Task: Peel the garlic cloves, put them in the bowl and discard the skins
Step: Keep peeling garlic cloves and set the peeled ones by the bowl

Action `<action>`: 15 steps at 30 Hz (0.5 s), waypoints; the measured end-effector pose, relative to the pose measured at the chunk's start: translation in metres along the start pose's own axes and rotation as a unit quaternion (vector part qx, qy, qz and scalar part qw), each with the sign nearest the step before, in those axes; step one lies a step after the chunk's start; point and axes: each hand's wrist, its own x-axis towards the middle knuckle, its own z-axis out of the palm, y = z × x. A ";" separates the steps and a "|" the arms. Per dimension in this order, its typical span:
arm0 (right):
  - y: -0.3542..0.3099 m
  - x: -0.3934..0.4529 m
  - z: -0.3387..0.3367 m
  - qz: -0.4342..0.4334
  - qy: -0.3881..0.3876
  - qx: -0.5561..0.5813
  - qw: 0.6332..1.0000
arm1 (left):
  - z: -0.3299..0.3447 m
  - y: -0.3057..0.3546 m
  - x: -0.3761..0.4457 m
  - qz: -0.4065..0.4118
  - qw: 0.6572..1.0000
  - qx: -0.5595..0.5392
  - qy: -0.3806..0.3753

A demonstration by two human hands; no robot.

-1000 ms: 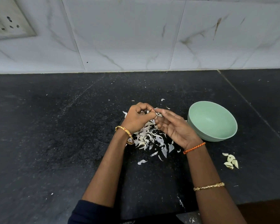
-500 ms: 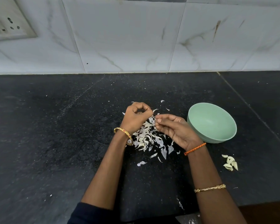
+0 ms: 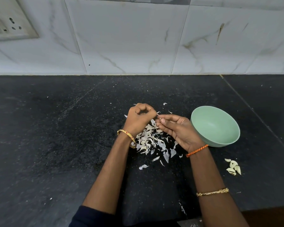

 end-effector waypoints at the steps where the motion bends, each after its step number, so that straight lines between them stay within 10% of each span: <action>1: 0.000 0.000 -0.001 0.003 0.005 0.000 1.000 | -0.001 0.000 0.001 -0.003 1.000 -0.021 0.023; 15: -0.002 0.007 -0.003 0.016 0.030 0.100 0.994 | 0.001 -0.012 0.003 0.016 0.999 0.030 -0.042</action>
